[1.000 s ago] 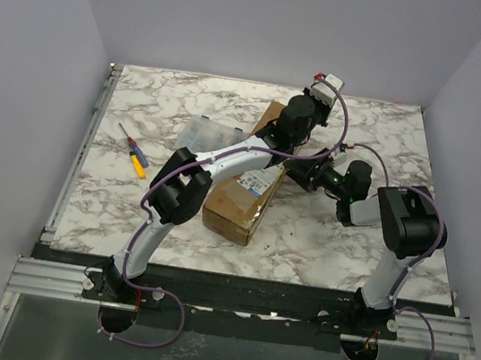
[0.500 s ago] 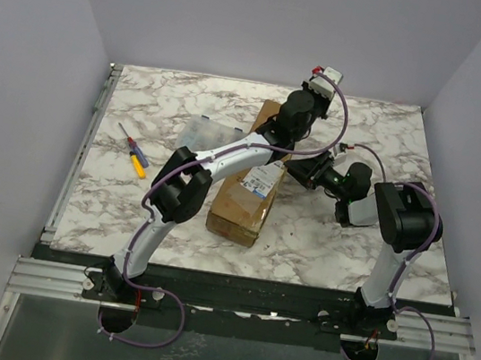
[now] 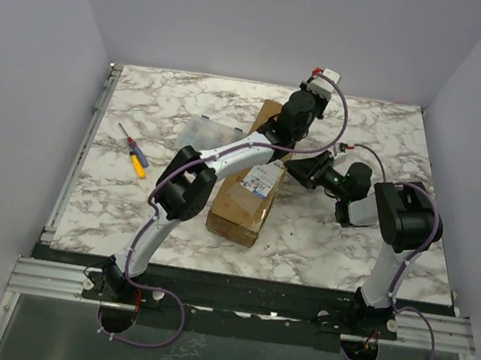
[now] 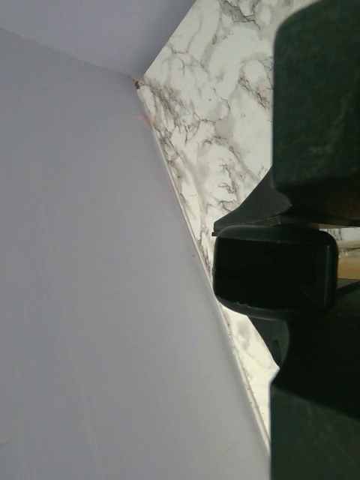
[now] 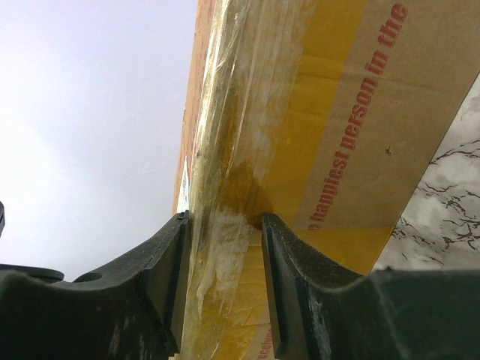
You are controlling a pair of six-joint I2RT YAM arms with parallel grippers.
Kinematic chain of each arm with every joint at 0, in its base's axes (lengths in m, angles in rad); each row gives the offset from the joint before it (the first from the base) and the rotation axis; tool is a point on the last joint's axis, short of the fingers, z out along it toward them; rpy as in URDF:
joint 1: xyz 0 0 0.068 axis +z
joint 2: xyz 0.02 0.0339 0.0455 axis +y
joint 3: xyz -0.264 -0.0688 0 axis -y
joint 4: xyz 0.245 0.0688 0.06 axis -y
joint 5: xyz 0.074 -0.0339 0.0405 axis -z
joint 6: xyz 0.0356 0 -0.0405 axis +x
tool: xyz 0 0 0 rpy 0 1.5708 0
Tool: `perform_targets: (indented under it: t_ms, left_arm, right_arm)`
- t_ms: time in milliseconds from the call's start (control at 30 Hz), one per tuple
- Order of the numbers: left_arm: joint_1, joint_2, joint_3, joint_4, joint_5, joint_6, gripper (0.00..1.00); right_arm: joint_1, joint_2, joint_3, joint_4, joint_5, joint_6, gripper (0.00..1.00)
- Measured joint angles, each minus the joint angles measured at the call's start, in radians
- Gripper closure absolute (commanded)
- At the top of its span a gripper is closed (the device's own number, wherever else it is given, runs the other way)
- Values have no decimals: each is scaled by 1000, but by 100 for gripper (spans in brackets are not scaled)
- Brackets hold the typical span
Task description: Unpack the express box
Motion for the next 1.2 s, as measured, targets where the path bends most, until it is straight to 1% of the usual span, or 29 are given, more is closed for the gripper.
perform_targets:
  t_ms: [567,833,1100,1200]
  left_arm:
    - [11,2,-19,-13,-3,-7,100]
    - [19,-10,-124,4,-3,-61,100]
    - [20,-77,-230,3,-6,-106,100]
    - [20,-92,-243,-8,-14,-122,100]
  right_arm:
    - [0,0,0,1,0,0,57]
    - [0,0,0,1,0,0,57]
    - [1,0,0,0,1,0,57]
    - [2,-1,1,-2,2,-1,57]
